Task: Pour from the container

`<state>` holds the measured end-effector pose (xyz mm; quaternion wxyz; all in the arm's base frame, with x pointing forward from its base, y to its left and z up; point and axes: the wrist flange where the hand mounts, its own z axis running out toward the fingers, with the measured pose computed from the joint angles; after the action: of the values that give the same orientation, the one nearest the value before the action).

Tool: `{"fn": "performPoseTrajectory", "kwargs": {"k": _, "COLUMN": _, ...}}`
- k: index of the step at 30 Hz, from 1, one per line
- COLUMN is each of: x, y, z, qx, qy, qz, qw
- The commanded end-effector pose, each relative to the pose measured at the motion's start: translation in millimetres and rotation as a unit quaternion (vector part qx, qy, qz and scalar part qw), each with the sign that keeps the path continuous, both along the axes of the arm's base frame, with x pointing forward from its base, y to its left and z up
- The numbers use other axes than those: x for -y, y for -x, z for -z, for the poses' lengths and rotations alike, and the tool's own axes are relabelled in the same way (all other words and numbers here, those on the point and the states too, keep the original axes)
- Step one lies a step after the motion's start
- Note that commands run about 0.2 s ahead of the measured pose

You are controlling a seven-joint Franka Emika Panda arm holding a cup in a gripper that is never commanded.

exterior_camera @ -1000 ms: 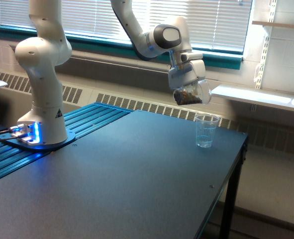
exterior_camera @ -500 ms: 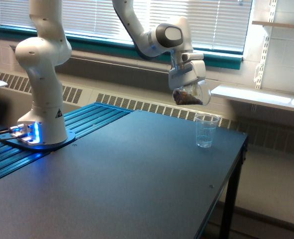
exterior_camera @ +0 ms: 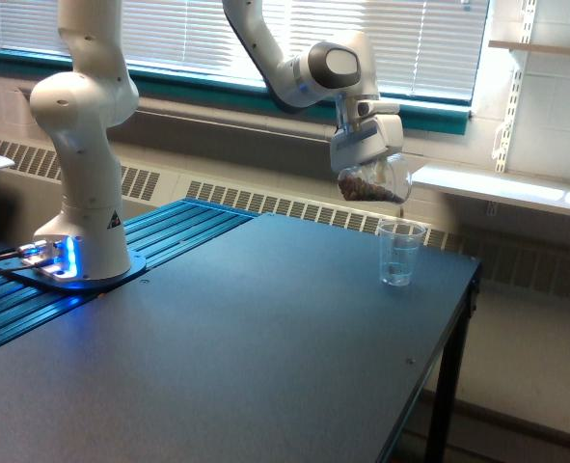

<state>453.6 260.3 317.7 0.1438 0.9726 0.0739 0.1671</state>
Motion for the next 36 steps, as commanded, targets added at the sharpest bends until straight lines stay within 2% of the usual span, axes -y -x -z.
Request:
{"fn": "performPoseTrajectory", "kwargs": {"k": 1, "x": -8, "y": 1, "z": 0.3, "qx": -0.005, "qy": 0.009, "qz": -0.007, "qw": 0.9999}}
{"fn": "performPoseTrajectory", "kwargs": {"k": 36, "x": -20, "y": -7, "z": -5.5, "qx": -0.016, "qy": 0.037, "qz": -0.016, "qw": 0.9991}}
